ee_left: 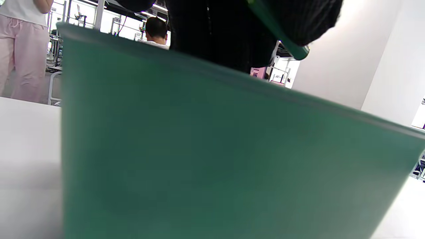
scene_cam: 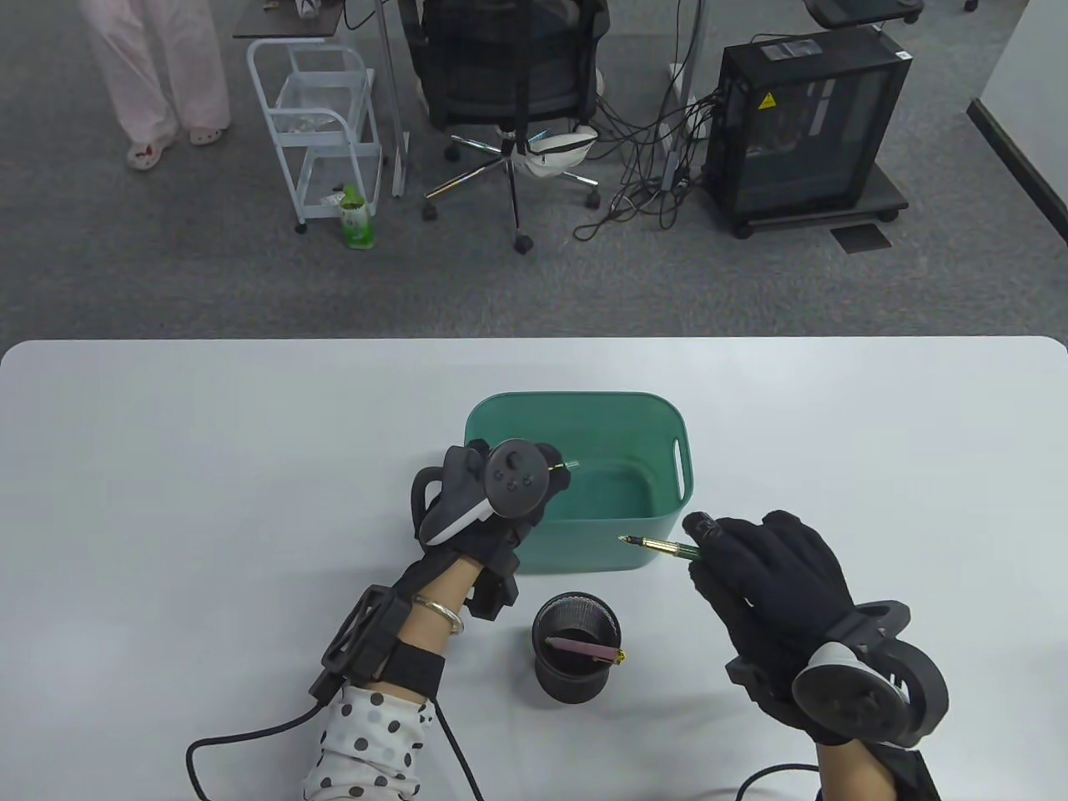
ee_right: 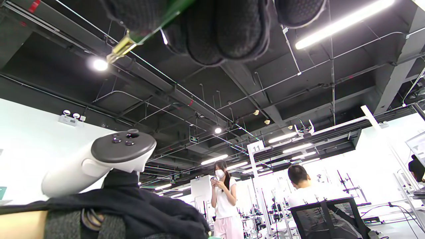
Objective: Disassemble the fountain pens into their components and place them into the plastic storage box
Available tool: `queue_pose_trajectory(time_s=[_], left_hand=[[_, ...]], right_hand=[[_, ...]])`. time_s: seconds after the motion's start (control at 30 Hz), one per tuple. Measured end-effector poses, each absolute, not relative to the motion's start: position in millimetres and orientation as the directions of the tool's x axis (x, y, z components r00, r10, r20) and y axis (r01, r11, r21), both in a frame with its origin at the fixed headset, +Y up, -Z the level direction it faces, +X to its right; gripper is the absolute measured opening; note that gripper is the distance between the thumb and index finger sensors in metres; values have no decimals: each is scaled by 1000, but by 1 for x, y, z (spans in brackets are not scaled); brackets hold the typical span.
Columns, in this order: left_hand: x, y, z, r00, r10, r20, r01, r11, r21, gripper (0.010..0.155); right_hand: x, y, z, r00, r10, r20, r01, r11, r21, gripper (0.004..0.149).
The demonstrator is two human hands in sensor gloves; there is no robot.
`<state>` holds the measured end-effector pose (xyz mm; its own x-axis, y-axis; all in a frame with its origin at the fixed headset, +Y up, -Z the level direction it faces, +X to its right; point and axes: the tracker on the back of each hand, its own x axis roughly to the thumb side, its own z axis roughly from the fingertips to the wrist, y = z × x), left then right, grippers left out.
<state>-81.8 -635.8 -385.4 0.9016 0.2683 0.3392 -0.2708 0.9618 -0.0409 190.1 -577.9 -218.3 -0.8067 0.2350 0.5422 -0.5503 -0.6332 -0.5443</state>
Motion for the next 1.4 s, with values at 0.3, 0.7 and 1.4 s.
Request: queue_pose_trajectory(time_s=[0.3,0.7,1.4], left_hand=[[-82,-642,-385,902,261,345,-263,964,-43,48],[-82,-643,-381,897,247,366,-256,966,-25,60],[-108,-610,-302,809,204,552,-368,907,204,72]], right_hand=[[190,-578,-220,-805,235,545,-549,-643,-534,44],[190,-579,-221,-803,238,546,-551,-646,-528,45],[183,-582,-223,-805,224,550,-536,-673,-511,45]])
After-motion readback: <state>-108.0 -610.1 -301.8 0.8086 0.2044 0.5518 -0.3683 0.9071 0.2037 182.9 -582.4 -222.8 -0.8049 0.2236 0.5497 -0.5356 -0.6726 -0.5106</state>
